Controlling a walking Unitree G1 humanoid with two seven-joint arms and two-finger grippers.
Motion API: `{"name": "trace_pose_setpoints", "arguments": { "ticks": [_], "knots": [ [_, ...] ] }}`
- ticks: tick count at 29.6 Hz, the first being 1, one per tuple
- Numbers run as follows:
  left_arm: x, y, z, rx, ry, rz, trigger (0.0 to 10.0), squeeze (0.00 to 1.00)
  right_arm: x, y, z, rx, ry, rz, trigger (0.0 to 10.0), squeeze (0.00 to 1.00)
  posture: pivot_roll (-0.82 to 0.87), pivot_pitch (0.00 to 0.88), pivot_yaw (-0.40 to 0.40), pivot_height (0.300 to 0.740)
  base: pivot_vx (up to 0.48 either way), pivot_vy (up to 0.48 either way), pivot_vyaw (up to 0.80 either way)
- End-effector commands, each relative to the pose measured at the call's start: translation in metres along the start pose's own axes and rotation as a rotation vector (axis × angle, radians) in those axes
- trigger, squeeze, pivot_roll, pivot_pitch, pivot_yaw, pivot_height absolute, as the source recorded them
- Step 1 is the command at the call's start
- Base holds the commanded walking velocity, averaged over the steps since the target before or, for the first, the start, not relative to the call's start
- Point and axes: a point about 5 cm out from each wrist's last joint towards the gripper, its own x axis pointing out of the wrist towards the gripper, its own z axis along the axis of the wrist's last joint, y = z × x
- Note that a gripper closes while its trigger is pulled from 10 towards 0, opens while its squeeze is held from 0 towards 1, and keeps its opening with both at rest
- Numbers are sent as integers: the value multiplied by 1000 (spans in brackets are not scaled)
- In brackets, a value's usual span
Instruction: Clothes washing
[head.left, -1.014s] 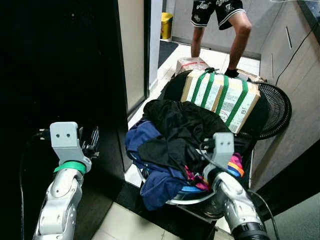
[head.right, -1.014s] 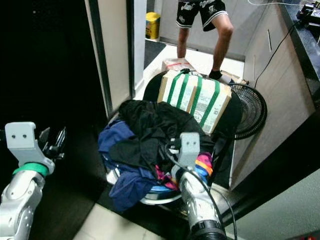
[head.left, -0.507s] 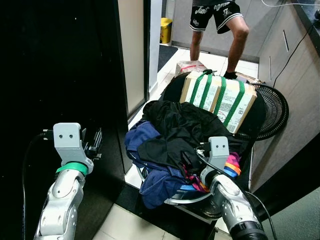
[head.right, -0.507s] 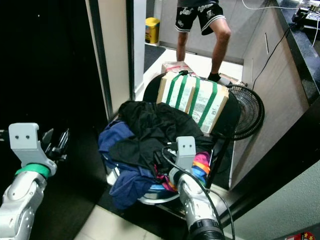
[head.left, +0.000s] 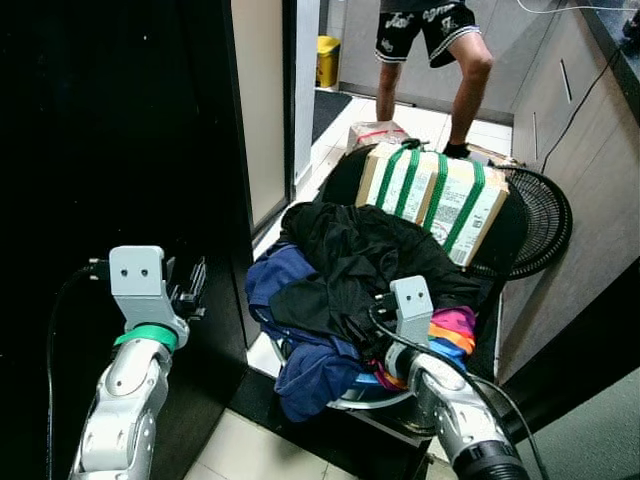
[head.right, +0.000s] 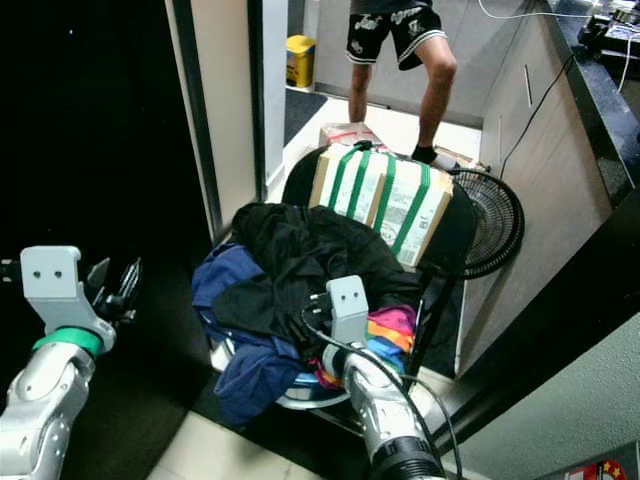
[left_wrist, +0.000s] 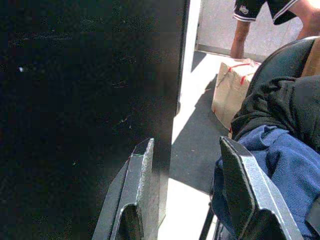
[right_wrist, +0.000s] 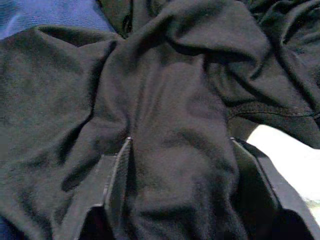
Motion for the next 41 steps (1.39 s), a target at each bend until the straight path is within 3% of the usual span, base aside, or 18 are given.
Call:
{"name": "trace_pose_setpoints", "arguments": {
  "ticks": [1,28,30,31,32,33,35,36,38,39,41],
  "knots": [
    [-2,-1,-1,1,10,-8,10000,0,-4,6,-25,21,105,24,0,0,130,47,54,740,0,0,0],
    [-2,0,0,7,2,-12,10000,0,-5,8,-19,54,54,70,0,0,135,42,58,740,0,0,0],
    [-3,0,1,7,-2,-15,10000,0,-6,20,19,192,-150,227,0,0,135,42,59,740,0,0,0],
    [-3,0,1,7,-2,-15,10000,0,-6,20,19,192,-150,227,0,0,135,42,59,740,0,0,0],
    [-3,0,1,5,-5,-17,10000,0,-11,27,42,258,-263,347,0,0,135,42,59,740,0,0,0],
    [-3,0,1,5,-5,-17,10000,0,-11,27,42,258,-263,347,0,0,135,42,59,740,0,0,0],
    [-3,0,2,2,-8,-20,10000,0,-25,41,78,342,-414,566,0,0,132,43,62,740,0,0,0],
    [-3,0,2,2,-8,-20,10000,0,-25,41,78,342,-414,566,0,0,132,43,62,740,0,0,0],
    [-3,-1,3,-1,-14,-26,10000,0,-50,53,124,397,-576,823,0,0,132,43,62,740,0,0,0],
    [-3,-1,3,-1,-14,-26,10000,0,-50,53,124,397,-576,823,0,0,132,43,62,740,0,0,0],
    [-3,-1,4,-6,-20,-30,10000,0,-71,60,166,413,-723,998,0,0,133,37,59,740,0,0,0]
  ]
}}
